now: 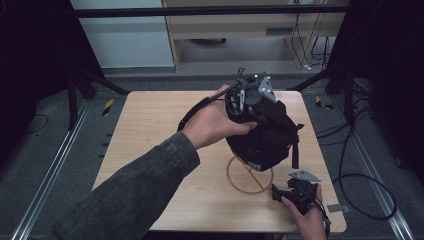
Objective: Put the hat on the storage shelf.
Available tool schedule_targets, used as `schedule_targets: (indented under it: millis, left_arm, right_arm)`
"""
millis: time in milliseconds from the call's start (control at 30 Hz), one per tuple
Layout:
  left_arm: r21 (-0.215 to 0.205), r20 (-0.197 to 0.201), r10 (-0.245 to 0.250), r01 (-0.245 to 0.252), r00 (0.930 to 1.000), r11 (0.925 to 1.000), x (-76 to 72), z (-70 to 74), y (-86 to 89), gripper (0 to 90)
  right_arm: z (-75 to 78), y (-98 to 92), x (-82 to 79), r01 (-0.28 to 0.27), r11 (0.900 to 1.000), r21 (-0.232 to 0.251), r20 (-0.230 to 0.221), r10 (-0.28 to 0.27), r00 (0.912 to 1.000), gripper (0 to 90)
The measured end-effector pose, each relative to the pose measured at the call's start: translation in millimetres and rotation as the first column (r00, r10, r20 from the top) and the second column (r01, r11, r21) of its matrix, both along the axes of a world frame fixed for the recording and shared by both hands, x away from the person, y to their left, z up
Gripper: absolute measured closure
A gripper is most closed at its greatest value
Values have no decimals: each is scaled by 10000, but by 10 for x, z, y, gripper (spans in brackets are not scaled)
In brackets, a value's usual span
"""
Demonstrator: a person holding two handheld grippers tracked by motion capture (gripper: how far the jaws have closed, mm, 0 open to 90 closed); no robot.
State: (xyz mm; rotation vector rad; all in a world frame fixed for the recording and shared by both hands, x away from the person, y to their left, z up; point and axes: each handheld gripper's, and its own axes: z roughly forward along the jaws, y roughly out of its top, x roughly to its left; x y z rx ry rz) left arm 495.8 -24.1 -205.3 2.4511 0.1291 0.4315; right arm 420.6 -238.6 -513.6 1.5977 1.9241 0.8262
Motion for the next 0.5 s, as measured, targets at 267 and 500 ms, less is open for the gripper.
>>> schedule_targets:
  millis: [267,500]
  left_arm:
    - [153,-227,-7,11,9997,9999,24,-163,-33,730]
    - [222,-382,15,-6,9993,9998,39,-257,-61,726]
  right_arm:
    - [0,-2,1,-27,10000,-26,21,27,10000,4]
    - [0,-3,1,-27,10000,-31,17,27,10000,4]
